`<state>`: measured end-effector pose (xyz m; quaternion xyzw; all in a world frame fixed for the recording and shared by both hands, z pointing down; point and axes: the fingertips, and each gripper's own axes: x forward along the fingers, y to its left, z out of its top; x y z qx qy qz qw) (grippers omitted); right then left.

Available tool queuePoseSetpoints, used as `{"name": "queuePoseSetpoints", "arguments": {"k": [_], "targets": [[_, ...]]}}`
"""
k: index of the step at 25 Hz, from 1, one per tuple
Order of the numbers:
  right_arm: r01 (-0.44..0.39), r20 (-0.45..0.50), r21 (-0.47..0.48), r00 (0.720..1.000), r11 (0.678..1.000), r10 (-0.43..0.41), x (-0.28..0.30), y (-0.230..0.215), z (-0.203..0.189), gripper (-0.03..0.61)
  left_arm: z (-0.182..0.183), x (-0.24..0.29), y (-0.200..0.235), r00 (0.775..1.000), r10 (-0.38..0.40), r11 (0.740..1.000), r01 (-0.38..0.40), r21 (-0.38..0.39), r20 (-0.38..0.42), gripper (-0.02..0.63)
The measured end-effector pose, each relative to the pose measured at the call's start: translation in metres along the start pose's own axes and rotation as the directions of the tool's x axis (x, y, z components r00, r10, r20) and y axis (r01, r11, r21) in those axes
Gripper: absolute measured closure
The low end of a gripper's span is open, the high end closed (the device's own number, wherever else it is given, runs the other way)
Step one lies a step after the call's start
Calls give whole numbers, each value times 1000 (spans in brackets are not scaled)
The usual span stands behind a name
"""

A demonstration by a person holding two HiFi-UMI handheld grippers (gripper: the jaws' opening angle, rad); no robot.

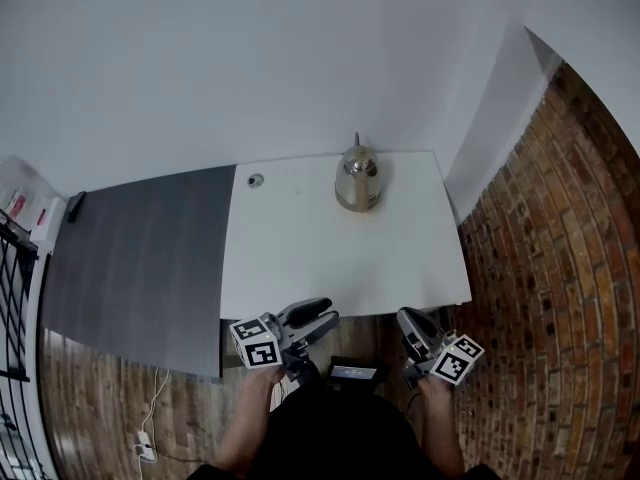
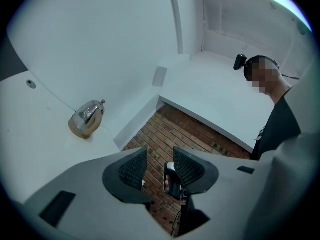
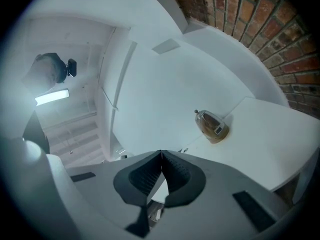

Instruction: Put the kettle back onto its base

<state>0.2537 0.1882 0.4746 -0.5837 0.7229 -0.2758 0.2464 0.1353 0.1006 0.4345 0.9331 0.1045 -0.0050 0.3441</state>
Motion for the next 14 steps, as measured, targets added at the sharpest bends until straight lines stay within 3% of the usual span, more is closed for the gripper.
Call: {"name": "queuePoseSetpoints", "arguments": {"k": [14], "targets": [[-22, -21, -27, 1000, 999, 22, -1, 4, 1, 565, -2, 6, -1, 1000, -6, 1000, 6, 15, -12, 433]]}}
